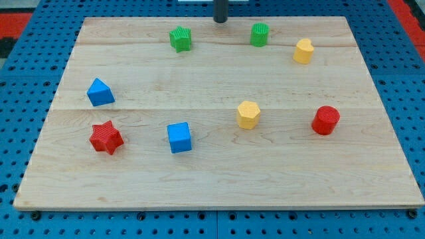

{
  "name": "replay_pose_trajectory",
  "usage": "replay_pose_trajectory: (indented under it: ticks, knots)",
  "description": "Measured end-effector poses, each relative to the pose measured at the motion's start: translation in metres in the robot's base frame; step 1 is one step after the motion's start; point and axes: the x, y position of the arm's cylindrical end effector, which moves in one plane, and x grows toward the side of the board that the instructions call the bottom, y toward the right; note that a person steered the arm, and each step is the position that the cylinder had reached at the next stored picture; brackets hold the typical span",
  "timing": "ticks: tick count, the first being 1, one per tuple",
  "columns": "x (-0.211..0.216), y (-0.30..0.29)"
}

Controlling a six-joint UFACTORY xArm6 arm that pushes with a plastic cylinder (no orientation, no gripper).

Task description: Move your arm closer to the green circle

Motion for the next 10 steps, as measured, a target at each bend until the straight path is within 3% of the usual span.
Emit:
replay_pose_trajectory:
  ticks: [4, 6, 7, 8, 10]
  knots:
    - [0.0, -0.007]
    - [0.052, -0.007]
    - [0.052, -0.005]
    - [0.052, 0.035]
    - [0.052, 0.061]
